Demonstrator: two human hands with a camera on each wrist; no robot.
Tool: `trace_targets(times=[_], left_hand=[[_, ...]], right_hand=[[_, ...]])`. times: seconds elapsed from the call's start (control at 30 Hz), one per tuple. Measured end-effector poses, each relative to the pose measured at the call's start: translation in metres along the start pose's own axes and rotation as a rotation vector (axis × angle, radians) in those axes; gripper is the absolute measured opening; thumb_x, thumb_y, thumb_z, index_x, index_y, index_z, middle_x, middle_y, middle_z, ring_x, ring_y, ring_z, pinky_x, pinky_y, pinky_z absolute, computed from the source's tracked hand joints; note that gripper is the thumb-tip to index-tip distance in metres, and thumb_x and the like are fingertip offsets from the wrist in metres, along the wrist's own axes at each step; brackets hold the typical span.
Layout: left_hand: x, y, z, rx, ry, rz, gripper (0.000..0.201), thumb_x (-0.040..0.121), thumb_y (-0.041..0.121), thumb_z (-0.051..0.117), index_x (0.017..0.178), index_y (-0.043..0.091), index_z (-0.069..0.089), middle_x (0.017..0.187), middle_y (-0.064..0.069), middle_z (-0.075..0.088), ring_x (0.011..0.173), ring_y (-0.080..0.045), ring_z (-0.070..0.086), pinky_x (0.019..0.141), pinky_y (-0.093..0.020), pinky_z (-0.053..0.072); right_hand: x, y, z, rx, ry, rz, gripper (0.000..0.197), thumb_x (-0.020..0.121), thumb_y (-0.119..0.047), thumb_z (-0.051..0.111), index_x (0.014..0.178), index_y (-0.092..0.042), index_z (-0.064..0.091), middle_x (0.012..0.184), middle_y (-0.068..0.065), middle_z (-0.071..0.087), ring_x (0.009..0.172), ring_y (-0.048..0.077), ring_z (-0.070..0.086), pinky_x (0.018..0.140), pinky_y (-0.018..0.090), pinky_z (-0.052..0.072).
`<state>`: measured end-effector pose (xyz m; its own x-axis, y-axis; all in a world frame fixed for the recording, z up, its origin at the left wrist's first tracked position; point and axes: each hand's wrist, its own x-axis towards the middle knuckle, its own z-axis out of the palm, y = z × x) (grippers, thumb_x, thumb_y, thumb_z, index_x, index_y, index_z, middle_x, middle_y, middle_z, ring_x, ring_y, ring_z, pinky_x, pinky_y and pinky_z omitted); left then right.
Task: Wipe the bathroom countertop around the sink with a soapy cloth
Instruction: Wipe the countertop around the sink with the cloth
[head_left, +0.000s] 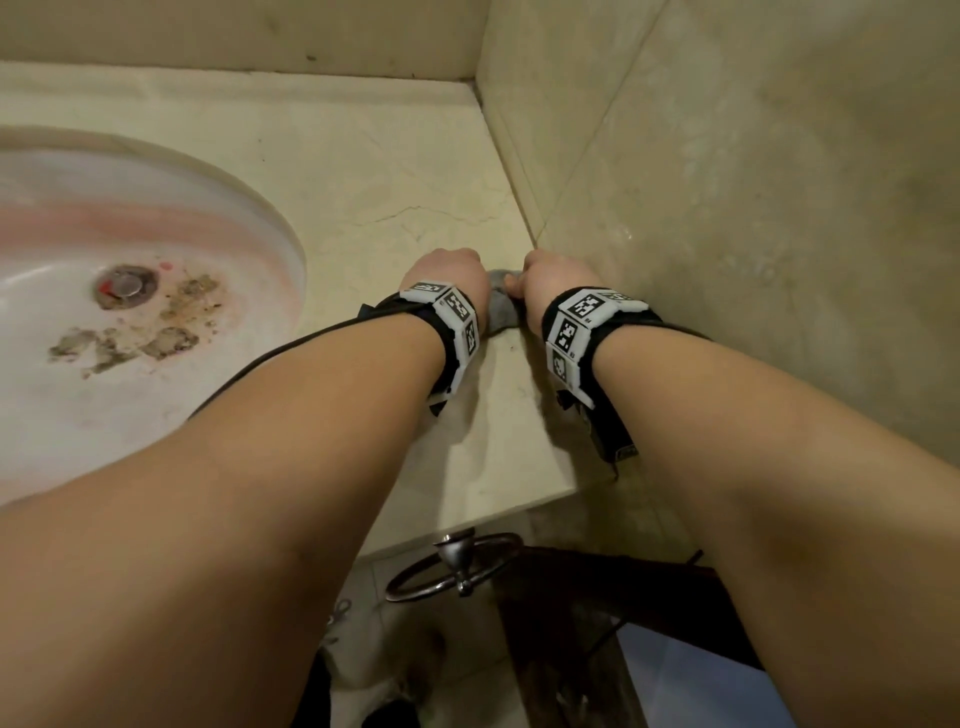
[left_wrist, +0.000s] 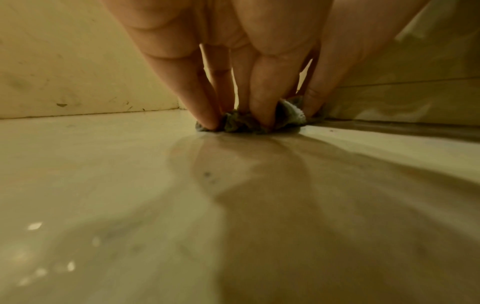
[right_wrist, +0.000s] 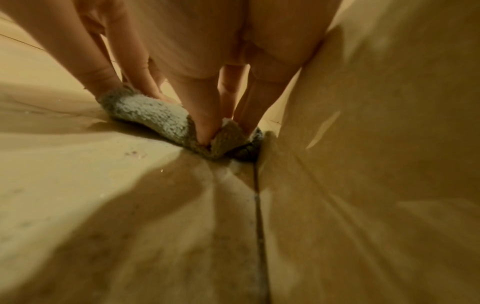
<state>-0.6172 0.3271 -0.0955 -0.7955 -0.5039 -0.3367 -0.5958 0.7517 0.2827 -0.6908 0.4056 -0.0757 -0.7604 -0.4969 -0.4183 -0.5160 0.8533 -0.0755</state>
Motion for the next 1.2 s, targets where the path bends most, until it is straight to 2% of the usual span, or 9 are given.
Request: trace_targets(times=[0.2, 0.33, 0.47, 0.57, 0.73, 0.9, 1.13, 1.2], left_hand=[[-0.009, 0.004, 0.001, 0.058, -0.020, 0.046, 0.025, 0.091, 0.009, 0.053, 0.114, 0.002, 0.055, 0.119, -0.016, 0.060, 0.110, -0.034, 0.058, 0.073, -0.032, 0.041], [-0.015, 0.004, 0.003, 0.019, -0.020, 0.035, 0.024, 0.088, 0.006, 0.054, 0.112, 0.002, 0.055, 0.116, -0.017, 0.061, 0.106, -0.034, 0.059, 0.070, -0.031, 0.037], [-0.024, 0.006, 0.005, 0.004, -0.016, 0.042, 0.023, 0.088, 0.006, 0.054, 0.111, 0.003, 0.055, 0.114, -0.017, 0.062, 0.103, -0.034, 0.059, 0.068, -0.031, 0.037], [-0.031, 0.007, 0.009, 0.018, -0.012, 0.056, 0.020, 0.087, 0.008, 0.056, 0.107, 0.005, 0.054, 0.110, -0.016, 0.062, 0.094, -0.032, 0.058, 0.066, -0.031, 0.037], [-0.043, 0.010, 0.015, -0.018, 0.018, 0.046, 0.020, 0.091, 0.011, 0.053, 0.110, 0.005, 0.054, 0.112, -0.017, 0.062, 0.102, -0.033, 0.060, 0.066, -0.031, 0.037], [-0.056, 0.013, 0.019, -0.044, 0.013, 0.021, 0.022, 0.091, 0.010, 0.053, 0.112, 0.005, 0.053, 0.113, -0.017, 0.061, 0.102, -0.034, 0.060, 0.066, -0.031, 0.038], [-0.075, 0.019, 0.027, 0.063, 0.034, 0.105, 0.020, 0.094, 0.010, 0.050, 0.112, 0.002, 0.055, 0.112, -0.015, 0.061, 0.107, -0.033, 0.058, 0.069, -0.030, 0.037], [-0.080, 0.020, 0.030, 0.073, 0.037, 0.111, 0.020, 0.095, 0.010, 0.049, 0.112, 0.001, 0.056, 0.101, -0.012, 0.059, 0.108, -0.032, 0.057, 0.070, -0.030, 0.037]], right_hand=[[-0.011, 0.004, 0.005, -0.011, 0.031, -0.024, 0.032, 0.098, -0.027, 0.040, 0.116, -0.004, 0.053, 0.120, 0.018, 0.061, 0.111, 0.034, 0.057, 0.076, 0.031, 0.040], [-0.020, 0.005, 0.007, -0.017, 0.035, -0.023, 0.030, 0.097, -0.025, 0.040, 0.115, -0.004, 0.053, 0.119, 0.018, 0.061, 0.111, 0.034, 0.057, 0.076, 0.032, 0.041], [-0.030, 0.008, 0.010, -0.003, 0.035, -0.022, 0.030, 0.097, -0.025, 0.040, 0.114, -0.004, 0.053, 0.119, 0.018, 0.061, 0.110, 0.034, 0.057, 0.073, 0.031, 0.037], [-0.041, 0.010, 0.011, -0.013, 0.045, -0.023, 0.029, 0.098, -0.025, 0.040, 0.113, -0.004, 0.054, 0.117, 0.018, 0.062, 0.109, 0.034, 0.058, 0.072, 0.031, 0.037], [-0.060, 0.015, 0.012, -0.074, 0.051, -0.075, 0.032, 0.101, -0.021, 0.035, 0.118, -0.002, 0.055, 0.122, 0.016, 0.057, 0.114, 0.032, 0.056, 0.083, 0.032, 0.043], [-0.076, 0.018, 0.012, -0.134, 0.016, -0.100, 0.032, 0.100, -0.017, 0.036, 0.122, -0.004, 0.056, 0.126, 0.016, 0.054, 0.117, 0.032, 0.053, 0.091, 0.034, 0.044], [-0.101, 0.024, 0.014, -0.229, 0.019, -0.152, 0.032, 0.100, -0.015, 0.036, 0.125, -0.006, 0.055, 0.127, 0.015, 0.054, 0.118, 0.031, 0.054, 0.093, 0.034, 0.044], [-0.106, 0.026, 0.016, -0.230, 0.020, -0.147, 0.032, 0.100, -0.014, 0.037, 0.125, -0.006, 0.055, 0.127, 0.015, 0.054, 0.117, 0.031, 0.055, 0.092, 0.034, 0.045]])
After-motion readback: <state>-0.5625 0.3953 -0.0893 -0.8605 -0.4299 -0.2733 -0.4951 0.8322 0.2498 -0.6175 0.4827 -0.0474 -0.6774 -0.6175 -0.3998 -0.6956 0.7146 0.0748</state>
